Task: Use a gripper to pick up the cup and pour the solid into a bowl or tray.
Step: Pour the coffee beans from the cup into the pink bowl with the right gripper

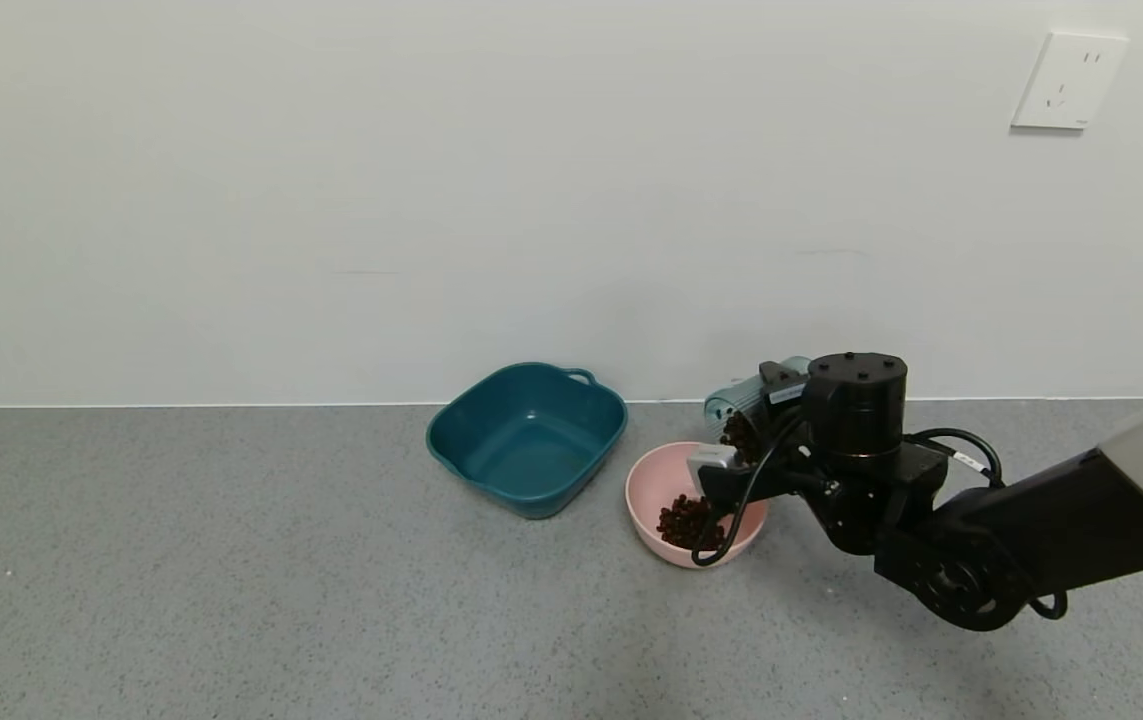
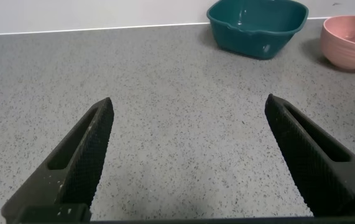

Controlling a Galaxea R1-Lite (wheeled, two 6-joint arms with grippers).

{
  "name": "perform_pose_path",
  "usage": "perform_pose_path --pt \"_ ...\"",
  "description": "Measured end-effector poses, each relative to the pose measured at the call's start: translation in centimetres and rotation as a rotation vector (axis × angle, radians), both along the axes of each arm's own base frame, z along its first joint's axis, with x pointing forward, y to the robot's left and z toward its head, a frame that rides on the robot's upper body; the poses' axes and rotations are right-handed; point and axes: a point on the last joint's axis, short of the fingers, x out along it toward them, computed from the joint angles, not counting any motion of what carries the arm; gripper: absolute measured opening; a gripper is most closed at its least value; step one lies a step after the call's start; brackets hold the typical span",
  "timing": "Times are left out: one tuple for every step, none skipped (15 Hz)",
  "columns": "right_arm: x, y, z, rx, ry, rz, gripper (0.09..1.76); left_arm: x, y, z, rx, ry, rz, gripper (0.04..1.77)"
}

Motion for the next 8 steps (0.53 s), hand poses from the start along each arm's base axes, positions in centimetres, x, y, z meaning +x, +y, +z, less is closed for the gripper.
perform_pose_path --pt "-0.03 0.01 -0.01 0.0 0.001 0.002 1.34 0.0 0.0 0.0 0.0 0.0 0.0 1.75" --pt "-0.06 -0.03 -0.09 -0.001 0.004 0.002 1.34 0.0 0.0 0.0 0.0 0.0 0.0 1.75" --pt "-0.13 -0.11 -0.21 -0.003 0.009 0.002 1.34 0.0 0.0 0.0 0.0 0.0 0.0 1.75" --pt "-0.19 -0.22 -0.35 -0.005 0.014 0.002 1.34 0.0 0.0 0.0 0.0 0.0 0.0 1.75" --pt "-0.22 -0.32 -0.4 0.0 0.016 -0.001 1.34 0.0 0.0 0.0 0.0 0.0 0.0 1.75" --pt "-0.24 -0.37 -0.4 0.011 0.016 -0.004 1.34 0.0 0.0 0.0 0.0 0.0 0.0 1.75" --pt "-0.24 -0.41 -0.38 0.028 0.016 -0.007 1.34 0.0 0.0 0.0 0.0 0.0 0.0 1.75" --pt "-0.25 -0.41 -0.37 0.046 0.016 -0.01 1.34 0.0 0.0 0.0 0.0 0.0 0.0 1.75"
